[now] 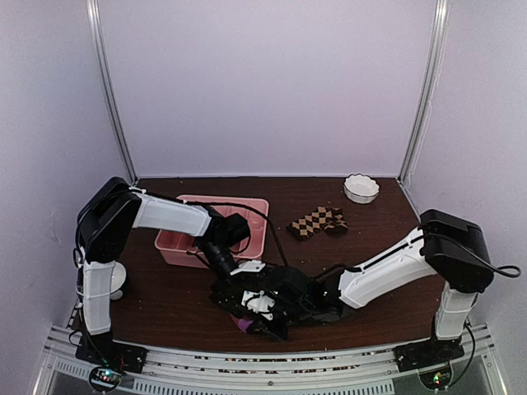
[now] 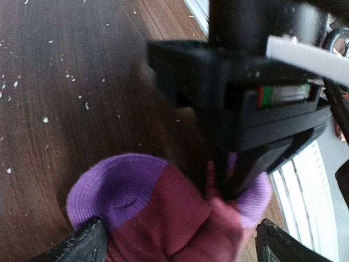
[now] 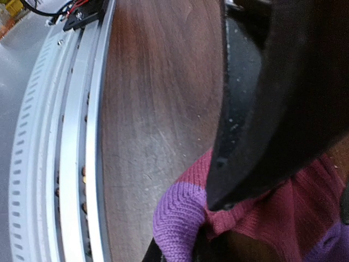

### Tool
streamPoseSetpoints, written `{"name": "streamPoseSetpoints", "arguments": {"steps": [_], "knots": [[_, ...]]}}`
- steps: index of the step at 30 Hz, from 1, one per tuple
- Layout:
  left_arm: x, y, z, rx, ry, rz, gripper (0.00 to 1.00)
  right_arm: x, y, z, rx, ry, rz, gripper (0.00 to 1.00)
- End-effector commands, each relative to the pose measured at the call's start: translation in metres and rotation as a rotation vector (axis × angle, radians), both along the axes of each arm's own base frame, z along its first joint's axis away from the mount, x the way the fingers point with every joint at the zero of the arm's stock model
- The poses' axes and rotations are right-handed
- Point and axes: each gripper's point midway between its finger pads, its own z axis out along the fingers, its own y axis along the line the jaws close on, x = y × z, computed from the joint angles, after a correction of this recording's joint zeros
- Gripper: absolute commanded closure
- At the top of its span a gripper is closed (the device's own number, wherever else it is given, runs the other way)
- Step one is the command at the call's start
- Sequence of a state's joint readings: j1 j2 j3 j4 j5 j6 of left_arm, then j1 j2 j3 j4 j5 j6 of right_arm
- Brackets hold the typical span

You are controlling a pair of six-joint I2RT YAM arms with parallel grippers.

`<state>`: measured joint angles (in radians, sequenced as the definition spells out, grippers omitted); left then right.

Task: Roll the socks
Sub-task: Roll the sock at the center of the board.

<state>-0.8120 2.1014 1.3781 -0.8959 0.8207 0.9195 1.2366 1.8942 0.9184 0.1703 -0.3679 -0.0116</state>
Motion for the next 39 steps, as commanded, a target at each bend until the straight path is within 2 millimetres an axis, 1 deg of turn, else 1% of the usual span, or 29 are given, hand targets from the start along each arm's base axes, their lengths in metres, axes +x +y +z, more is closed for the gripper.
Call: {"name": "streamPoseSetpoints", "arguments": {"steps": [1,6,9,13,17,18,23,26,29,33,39], "knots": [[0.005,-0.004,-0.002,0.017,-0.049,0.030,0.02,-0.040,-0.052,-0.080,-0.261,0.383,-0.153,1.00],[0.007,-0.005,0.002,0.012,-0.051,0.031,0.02,-0.039,-0.056,-0.088,-0.244,0.516,-0.261,1.00],[0.008,-0.004,0.004,0.010,-0.053,0.036,0.02,-0.034,-0.058,-0.091,-0.213,0.587,-0.335,1.00],[0.011,-0.004,0.016,-0.015,-0.051,0.054,0.02,-0.031,-0.060,-0.094,-0.162,0.692,-0.414,1.00],[0.011,-0.005,0.027,-0.032,-0.058,0.040,0.02,-0.026,-0.064,-0.102,-0.164,0.780,-0.492,1.00],[0.010,-0.004,0.028,-0.033,-0.060,0.036,0.02,-0.023,-0.063,-0.100,-0.142,0.792,-0.503,1.00],[0.008,0.000,0.031,-0.033,-0.064,0.025,0.02,-0.008,-0.068,-0.096,-0.105,0.815,-0.565,1.00],[0.005,0.006,0.040,-0.040,-0.048,0.022,0.02,-0.005,-0.070,-0.098,-0.115,0.816,-0.590,1.00],[0.009,0.015,0.048,-0.042,-0.063,0.045,0.02,-0.002,-0.073,-0.099,-0.120,0.820,-0.623,1.00],[0.010,0.028,0.047,-0.020,-0.110,0.056,0.02,0.002,-0.076,-0.104,-0.132,0.841,-0.675,1.00],[0.014,0.032,0.053,-0.035,-0.191,0.068,0.02,0.005,-0.079,-0.111,-0.164,0.885,-0.761,1.00]]}}
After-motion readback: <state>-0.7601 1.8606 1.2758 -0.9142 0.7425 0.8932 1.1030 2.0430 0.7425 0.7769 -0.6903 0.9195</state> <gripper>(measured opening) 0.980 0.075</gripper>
